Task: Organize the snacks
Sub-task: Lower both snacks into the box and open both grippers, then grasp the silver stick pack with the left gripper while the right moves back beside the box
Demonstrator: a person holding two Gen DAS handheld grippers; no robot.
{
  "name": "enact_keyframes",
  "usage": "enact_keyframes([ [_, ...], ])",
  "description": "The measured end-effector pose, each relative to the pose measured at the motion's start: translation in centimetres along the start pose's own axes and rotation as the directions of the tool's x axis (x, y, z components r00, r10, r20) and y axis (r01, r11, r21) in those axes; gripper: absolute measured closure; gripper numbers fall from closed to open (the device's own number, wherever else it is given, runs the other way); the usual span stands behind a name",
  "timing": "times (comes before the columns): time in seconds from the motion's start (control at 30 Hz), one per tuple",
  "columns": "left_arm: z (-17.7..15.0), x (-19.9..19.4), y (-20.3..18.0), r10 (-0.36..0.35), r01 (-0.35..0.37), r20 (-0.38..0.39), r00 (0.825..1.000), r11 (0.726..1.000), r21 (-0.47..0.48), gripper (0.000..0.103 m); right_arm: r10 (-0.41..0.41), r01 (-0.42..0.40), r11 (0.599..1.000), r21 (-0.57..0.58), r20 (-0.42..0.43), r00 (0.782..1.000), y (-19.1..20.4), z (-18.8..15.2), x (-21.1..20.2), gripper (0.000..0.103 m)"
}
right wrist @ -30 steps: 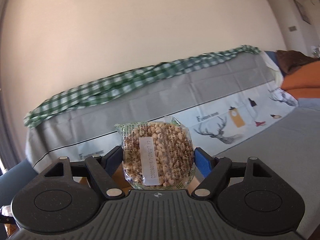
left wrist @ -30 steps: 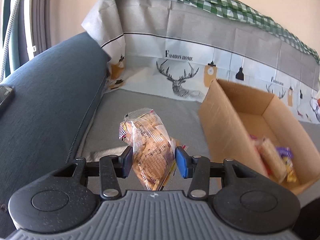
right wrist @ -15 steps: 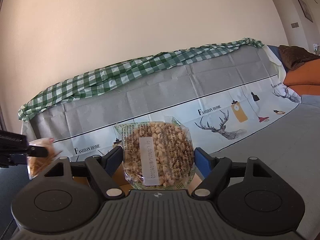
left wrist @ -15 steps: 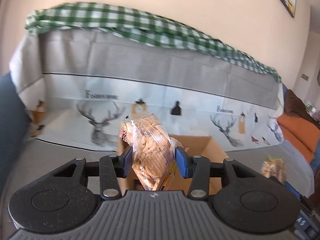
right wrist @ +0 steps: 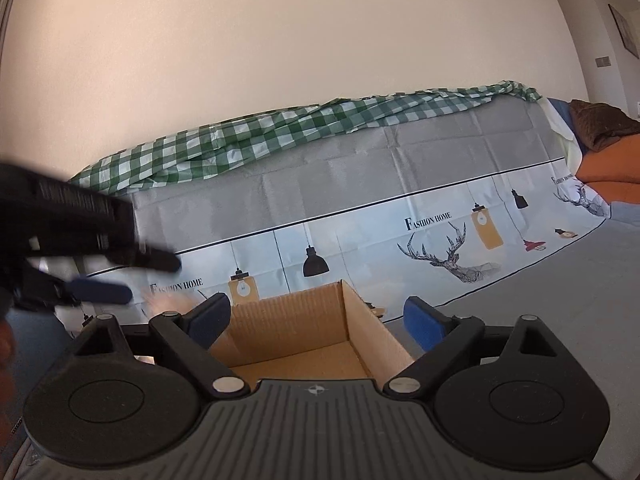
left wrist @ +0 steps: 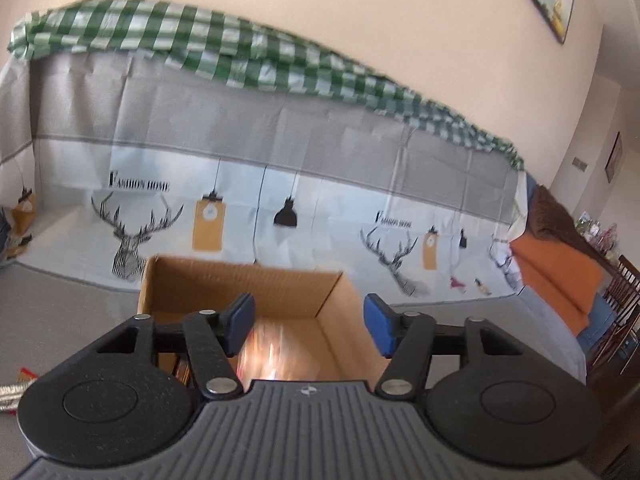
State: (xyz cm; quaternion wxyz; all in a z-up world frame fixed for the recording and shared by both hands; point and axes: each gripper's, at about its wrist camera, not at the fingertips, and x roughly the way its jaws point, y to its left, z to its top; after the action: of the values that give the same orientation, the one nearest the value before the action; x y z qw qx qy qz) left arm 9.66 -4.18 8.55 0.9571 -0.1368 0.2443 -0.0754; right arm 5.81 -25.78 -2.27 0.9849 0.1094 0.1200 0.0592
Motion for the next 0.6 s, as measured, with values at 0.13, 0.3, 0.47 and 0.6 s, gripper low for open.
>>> enact_keyframes([
  [0.13, 1.6, -2.4, -1.6, -0.008, 0.008, 0.049, 0.999, 1.000, 0.011, 0.033, -0.008, 0.008, 1.000, -0.001, -0.005, 1.000, 0.1, 0.0, 0.0, 0.009],
  [0.3, 0.8, -5.0, -1.7, -0.006, 0.000, 0.086, 0.996, 0.998, 0.068, 0.034, -0.007, 0.006, 1.000, -0.029, -0.012, 1.000, 0.8, -0.1, 0.1, 0.009],
  [0.47, -2.3, -6.7, 1.8, -0.077, 0.071, 0.041, 0.996, 0.987, 0.143, 0.055, 0.006, -0.006, 0.998, -0.055, -0.011, 1.000, 1.2, -0.3, -0.4, 0.012],
  [0.6, -5.9, -7.1, 7.0, -0.086, 0.084, -0.005, 0.996, 0.964, 0.254, 0.070, 0.044, -0.045, 0.998, -0.037, -0.019, 0.999, 0.9, -0.3, -1.0, 0.039],
])
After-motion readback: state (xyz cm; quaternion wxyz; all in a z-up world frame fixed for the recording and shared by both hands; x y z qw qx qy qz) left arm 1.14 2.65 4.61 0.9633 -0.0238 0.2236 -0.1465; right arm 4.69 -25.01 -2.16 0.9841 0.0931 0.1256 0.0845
